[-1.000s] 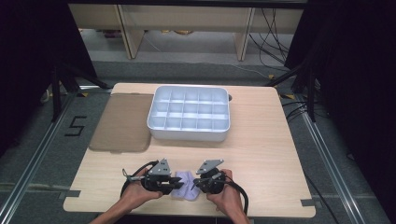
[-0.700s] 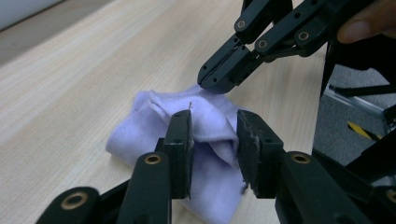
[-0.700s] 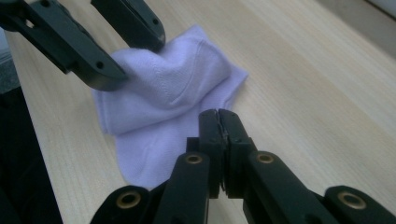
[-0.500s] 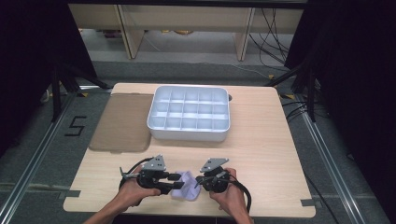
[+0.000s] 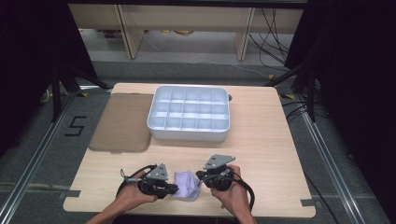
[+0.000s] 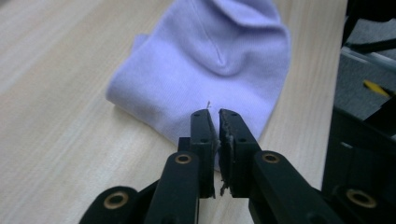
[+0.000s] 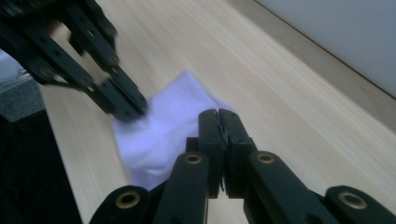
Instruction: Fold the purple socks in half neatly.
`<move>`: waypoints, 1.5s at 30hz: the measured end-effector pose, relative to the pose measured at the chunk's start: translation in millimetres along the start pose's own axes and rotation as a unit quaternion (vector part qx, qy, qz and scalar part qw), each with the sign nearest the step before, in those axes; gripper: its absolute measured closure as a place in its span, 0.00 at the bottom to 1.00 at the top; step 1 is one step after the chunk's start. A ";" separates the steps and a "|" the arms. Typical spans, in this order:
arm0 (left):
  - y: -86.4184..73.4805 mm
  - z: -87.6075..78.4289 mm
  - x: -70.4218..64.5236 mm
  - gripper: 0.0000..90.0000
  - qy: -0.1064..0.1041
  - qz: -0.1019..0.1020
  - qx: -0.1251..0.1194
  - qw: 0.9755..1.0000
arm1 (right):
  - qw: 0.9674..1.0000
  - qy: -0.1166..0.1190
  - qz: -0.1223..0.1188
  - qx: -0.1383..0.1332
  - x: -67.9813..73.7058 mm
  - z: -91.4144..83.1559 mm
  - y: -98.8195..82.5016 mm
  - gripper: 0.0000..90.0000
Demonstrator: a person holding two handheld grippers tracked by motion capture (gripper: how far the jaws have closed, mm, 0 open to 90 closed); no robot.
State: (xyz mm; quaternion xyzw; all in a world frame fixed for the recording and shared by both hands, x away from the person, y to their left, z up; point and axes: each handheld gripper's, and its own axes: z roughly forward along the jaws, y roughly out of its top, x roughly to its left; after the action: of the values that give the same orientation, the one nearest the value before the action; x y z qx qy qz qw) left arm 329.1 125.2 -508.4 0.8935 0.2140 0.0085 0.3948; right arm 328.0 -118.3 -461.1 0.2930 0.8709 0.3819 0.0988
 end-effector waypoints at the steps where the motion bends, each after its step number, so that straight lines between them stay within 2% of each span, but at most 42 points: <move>1: 0.5 -0.3 -0.4 0.94 0.004 0.001 0.004 1.000 | 1.000 0.008 -0.002 0.000 3.1 1.4 2.0 0.99; 2: 0.7 -0.1 -2.0 0.94 0.004 -0.005 0.004 1.000 | 1.000 0.013 -0.008 -0.002 4.7 2.6 3.5 0.99; 3: 1.1 -0.1 -1.1 0.95 0.006 0.007 0.004 1.000 | 1.000 0.013 -0.002 -0.008 8.0 4.7 4.6 0.99; 4: 0.5 0.2 -1.6 0.95 0.007 0.004 0.002 1.000 | 1.000 0.022 -0.012 -0.001 9.6 4.6 7.5 0.99; 5: 0.3 0.1 -1.6 0.95 0.007 0.003 0.002 1.000 | 1.000 0.029 -0.010 0.000 12.7 6.3 9.6 0.99; 6: -0.2 0.3 -2.5 0.95 0.008 -0.009 0.001 1.000 | 0.999 0.031 -0.014 0.001 14.9 8.8 11.1 0.99; 8: -0.7 0.1 -2.9 0.95 0.011 -0.007 0.001 1.000 | 0.999 0.036 -0.019 0.012 18.9 17.2 10.7 0.99; 9: -0.5 -0.3 -2.3 0.95 0.009 0.001 0.002 1.000 | 0.999 0.036 -0.018 0.013 19.4 20.5 9.0 0.99; 11: -0.4 -0.2 -2.6 0.96 0.011 0.002 0.001 1.000 | 0.998 0.018 -0.026 0.048 16.0 24.1 3.9 0.99; 12: -0.3 -0.4 -3.0 0.96 0.013 0.003 0.003 1.000 | 0.997 0.005 -0.043 0.061 11.2 26.3 -0.4 0.99; 13: -0.6 -0.2 -3.2 0.96 0.015 0.006 0.002 1.000 | 0.997 -0.014 -0.040 0.068 7.8 28.2 -5.9 0.99; 16: -1.0 0.3 -5.7 0.96 0.019 -0.001 0.001 1.000 | 0.996 -0.011 -0.010 0.085 -2.3 25.1 -18.3 0.99; 18: -0.6 0.1 -5.5 0.96 0.018 -0.002 0.001 1.000 | 0.996 -0.013 -0.012 0.086 -5.5 27.1 -19.9 0.99; 19: -0.4 -0.8 -5.8 0.96 0.021 0.001 0.002 1.000 | 0.997 -0.014 -0.013 0.078 -5.6 27.8 -20.1 0.99; 20: 0.0 -1.9 -6.3 0.96 0.020 0.002 0.001 1.000 | 0.996 -0.008 -0.013 0.085 -5.3 26.6 -18.8 0.99; 21: 0.9 -4.2 -7.1 0.96 0.019 0.002 -0.006 1.000 | 0.997 -0.016 -0.005 0.081 -3.3 26.8 -19.0 0.99; 22: 2.6 -7.7 -7.2 0.96 0.020 0.007 -0.013 1.000 | 0.996 -0.013 -0.011 0.086 -4.5 25.4 -17.8 0.99; 23: 5.2 -11.7 -6.1 0.97 0.024 0.011 -0.019 0.999 | 0.997 -0.013 -0.014 0.075 -5.2 26.2 -18.1 0.99; 24: 8.1 -14.4 -4.9 0.97 0.027 0.005 -0.030 0.999 | 0.997 -0.009 -0.010 0.072 -5.1 24.4 -17.4 0.99; 25: 11.9 -16.9 -1.8 0.97 0.037 0.007 -0.030 0.999 | 0.997 -0.014 -0.014 0.073 -5.7 22.8 -16.1 0.98; 26: 15.6 -16.6 2.7 0.97 0.038 0.010 -0.036 0.999 | 0.998 -0.013 -0.021 0.058 -5.8 21.3 -15.4 0.98; 29: 21.5 -6.4 16.4 0.97 0.044 -0.002 -0.030 0.999 | 0.999 -0.017 -0.019 0.043 -3.5 14.2 -8.9 0.98; 31: 21.8 0.7 22.5 0.97 0.049 -0.003 -0.017 0.999 | 0.999 -0.007 -0.023 0.032 -1.2 10.5 -5.0 0.98; 32: 21.7 3.4 25.5 0.97 0.045 0.002 -0.014 0.999 | 0.999 -0.004 -0.014 0.029 5.4 8.8 -1.7 0.98; 33: 21.3 4.4 26.9 0.97 0.047 -0.003 -0.009 0.999 | 0.999 -0.004 -0.014 0.029 5.4 8.8 -1.7 0.98; 34: 21.4 4.4 28.9 0.97 0.050 0.001 -0.007 0.999 | 0.999 0.000 -0.016 0.029 7.6 10.6 -0.2 0.98; 35: 21.3 5.0 28.2 0.97 0.047 -0.007 -0.010 0.999 | 0.999 0.007 -0.026 0.041 8.5 12.4 1.0 0.98; 36: 21.6 5.1 28.4 0.97 0.047 0.002 -0.008 0.999 | 0.999 0.010 -0.028 0.041 10.2 16.9 -0.2 0.98; 37: 20.7 7.1 26.7 0.97 0.051 -0.001 -0.005 0.999 | 0.998 0.016 -0.029 0.050 10.5 20.2 -1.5 0.98; 38: 20.7 6.7 28.7 0.97 0.052 0.018 0.008 0.998 | 0.997 0.017 -0.029 0.066 9.9 23.3 -3.5 0.98; 39: 19.1 9.6 28.2 0.97 0.052 -0.001 -0.001 0.999 | 0.997 0.014 -0.023 0.074 10.0 24.6 -5.5 0.98; 40: 18.5 9.8 30.1 0.97 0.048 -0.002 -0.005 0.999 | 0.997 0.008 -0.024 0.074 8.7 28.3 -8.6 0.98; 42: 18.4 7.2 31.3 0.97 0.053 -0.003 -0.005 0.999 | 0.996 0.018 -0.021 0.089 6.1 31.6 -13.4 0.99; 43: 18.5 5.3 30.6 0.97 0.055 -0.005 -0.009 0.998 | 0.996 0.018 -0.003 0.093 7.9 30.0 -14.6 0.99; 44: 19.4 1.9 30.4 0.97 0.056 0.002 -0.013 0.998 | 0.996 0.017 -0.011 0.087 5.7 31.0 -14.7 0.98; 45: 19.8 -1.1 28.3 0.97 0.056 -0.003 -0.020 0.998 | 0.996 0.020 -0.017 0.087 4.6 31.5 -14.4 0.98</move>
State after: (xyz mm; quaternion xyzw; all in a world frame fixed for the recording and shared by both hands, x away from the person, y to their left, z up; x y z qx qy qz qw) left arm 362.0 125.2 -497.9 0.8830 0.2379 0.0620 0.3998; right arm 330.6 -104.2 -492.9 0.2777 0.9075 0.3091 0.0622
